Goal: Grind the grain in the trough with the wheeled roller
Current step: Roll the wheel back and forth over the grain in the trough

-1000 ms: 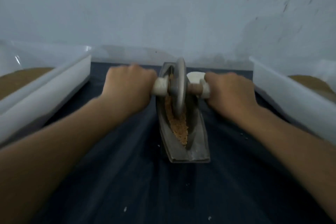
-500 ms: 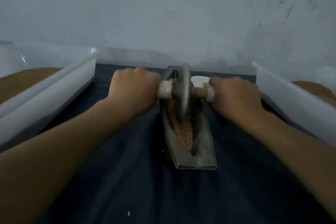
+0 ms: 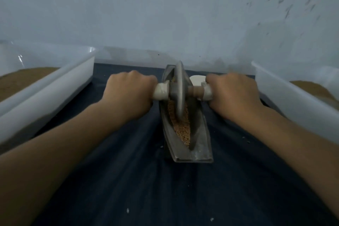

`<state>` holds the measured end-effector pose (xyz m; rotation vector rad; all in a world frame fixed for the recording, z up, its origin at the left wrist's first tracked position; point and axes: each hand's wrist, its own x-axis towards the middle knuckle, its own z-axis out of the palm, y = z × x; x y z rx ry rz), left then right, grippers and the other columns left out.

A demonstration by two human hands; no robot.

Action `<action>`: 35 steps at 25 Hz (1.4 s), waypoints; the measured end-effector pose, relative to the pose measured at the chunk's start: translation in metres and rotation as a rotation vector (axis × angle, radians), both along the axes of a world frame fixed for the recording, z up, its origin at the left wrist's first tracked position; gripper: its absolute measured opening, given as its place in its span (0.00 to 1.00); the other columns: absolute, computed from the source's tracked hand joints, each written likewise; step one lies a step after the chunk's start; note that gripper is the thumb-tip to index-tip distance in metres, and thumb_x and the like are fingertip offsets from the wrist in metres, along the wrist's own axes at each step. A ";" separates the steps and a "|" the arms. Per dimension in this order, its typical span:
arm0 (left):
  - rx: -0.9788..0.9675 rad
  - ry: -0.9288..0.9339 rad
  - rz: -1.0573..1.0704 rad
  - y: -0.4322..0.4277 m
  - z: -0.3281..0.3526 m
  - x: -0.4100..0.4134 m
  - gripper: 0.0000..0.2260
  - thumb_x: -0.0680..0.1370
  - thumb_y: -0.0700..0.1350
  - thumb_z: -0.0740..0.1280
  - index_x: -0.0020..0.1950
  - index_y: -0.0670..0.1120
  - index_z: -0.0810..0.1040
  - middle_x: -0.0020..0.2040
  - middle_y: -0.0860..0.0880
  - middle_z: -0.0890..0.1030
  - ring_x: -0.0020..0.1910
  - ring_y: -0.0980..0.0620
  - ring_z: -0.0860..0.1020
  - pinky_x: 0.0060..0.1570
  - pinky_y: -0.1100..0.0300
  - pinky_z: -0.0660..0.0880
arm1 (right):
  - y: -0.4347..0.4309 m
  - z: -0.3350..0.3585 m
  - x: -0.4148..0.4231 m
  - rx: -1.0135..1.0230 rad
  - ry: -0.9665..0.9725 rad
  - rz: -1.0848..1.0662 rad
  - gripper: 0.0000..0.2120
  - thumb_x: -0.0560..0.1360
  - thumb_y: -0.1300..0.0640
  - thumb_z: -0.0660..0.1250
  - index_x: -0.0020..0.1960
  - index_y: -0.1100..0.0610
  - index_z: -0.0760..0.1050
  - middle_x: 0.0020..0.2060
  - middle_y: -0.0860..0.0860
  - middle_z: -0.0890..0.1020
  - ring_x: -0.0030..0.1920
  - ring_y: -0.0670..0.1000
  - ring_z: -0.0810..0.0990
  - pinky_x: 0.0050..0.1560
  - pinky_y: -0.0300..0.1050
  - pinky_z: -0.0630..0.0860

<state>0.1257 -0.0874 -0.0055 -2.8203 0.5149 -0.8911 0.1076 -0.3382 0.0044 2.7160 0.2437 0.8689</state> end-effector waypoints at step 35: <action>0.110 -0.096 0.103 -0.026 0.018 0.052 0.01 0.74 0.45 0.67 0.44 0.49 0.78 0.33 0.48 0.68 0.36 0.41 0.77 0.33 0.55 0.64 | -0.011 -0.028 0.064 0.203 -0.094 0.010 0.07 0.72 0.47 0.68 0.44 0.49 0.74 0.32 0.48 0.74 0.33 0.57 0.74 0.31 0.43 0.60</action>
